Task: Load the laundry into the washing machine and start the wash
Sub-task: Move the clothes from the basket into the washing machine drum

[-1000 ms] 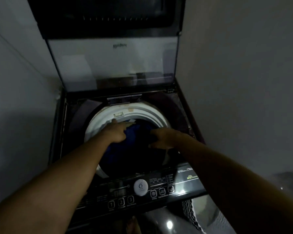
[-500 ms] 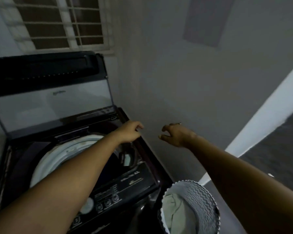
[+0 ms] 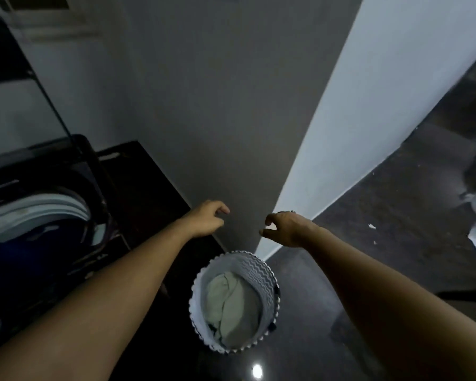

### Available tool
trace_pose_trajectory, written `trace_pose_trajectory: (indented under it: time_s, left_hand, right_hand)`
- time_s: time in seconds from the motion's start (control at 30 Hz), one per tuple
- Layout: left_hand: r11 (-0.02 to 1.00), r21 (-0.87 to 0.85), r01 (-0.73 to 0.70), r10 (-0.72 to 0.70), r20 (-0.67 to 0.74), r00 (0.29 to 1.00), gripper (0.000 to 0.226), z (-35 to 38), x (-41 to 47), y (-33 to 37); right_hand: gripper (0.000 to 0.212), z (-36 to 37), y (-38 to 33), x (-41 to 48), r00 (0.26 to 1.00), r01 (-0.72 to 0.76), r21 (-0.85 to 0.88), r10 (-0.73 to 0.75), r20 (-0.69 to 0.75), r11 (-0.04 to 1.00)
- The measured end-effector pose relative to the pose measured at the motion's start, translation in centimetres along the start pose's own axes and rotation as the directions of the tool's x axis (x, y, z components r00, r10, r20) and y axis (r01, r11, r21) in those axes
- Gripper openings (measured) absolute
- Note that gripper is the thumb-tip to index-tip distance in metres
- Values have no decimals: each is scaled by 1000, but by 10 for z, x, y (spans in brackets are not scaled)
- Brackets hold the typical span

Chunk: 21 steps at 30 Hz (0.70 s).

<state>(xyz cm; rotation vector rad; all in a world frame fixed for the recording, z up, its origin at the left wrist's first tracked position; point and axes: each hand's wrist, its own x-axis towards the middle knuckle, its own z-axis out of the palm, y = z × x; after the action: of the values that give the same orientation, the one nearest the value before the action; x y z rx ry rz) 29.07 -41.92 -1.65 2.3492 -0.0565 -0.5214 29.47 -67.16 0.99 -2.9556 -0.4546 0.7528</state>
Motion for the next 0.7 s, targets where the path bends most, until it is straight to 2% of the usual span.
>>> trace_pose_trajectory:
  time_s: [0.2, 0.33, 0.57, 0.7]
  left_hand:
    - [990, -60, 124, -120, 63, 991, 37, 72, 9, -22]
    - [970, -87, 227, -215, 134, 967, 35, 125, 28, -61]
    - [868, -214, 449, -410, 203, 889, 32, 238, 62, -151]
    - [826, -225, 518, -457, 271, 847, 34, 302, 88, -204]
  right_hand:
    - [56, 69, 39, 24, 988, 0, 87, -14, 154, 996]
    - [54, 136, 54, 51, 974, -3, 162, -34, 224, 987]
    - [57, 276, 63, 104, 943, -98, 318, -14, 333, 943]
    - [60, 353, 66, 144, 926, -140, 367, -9, 377, 920]
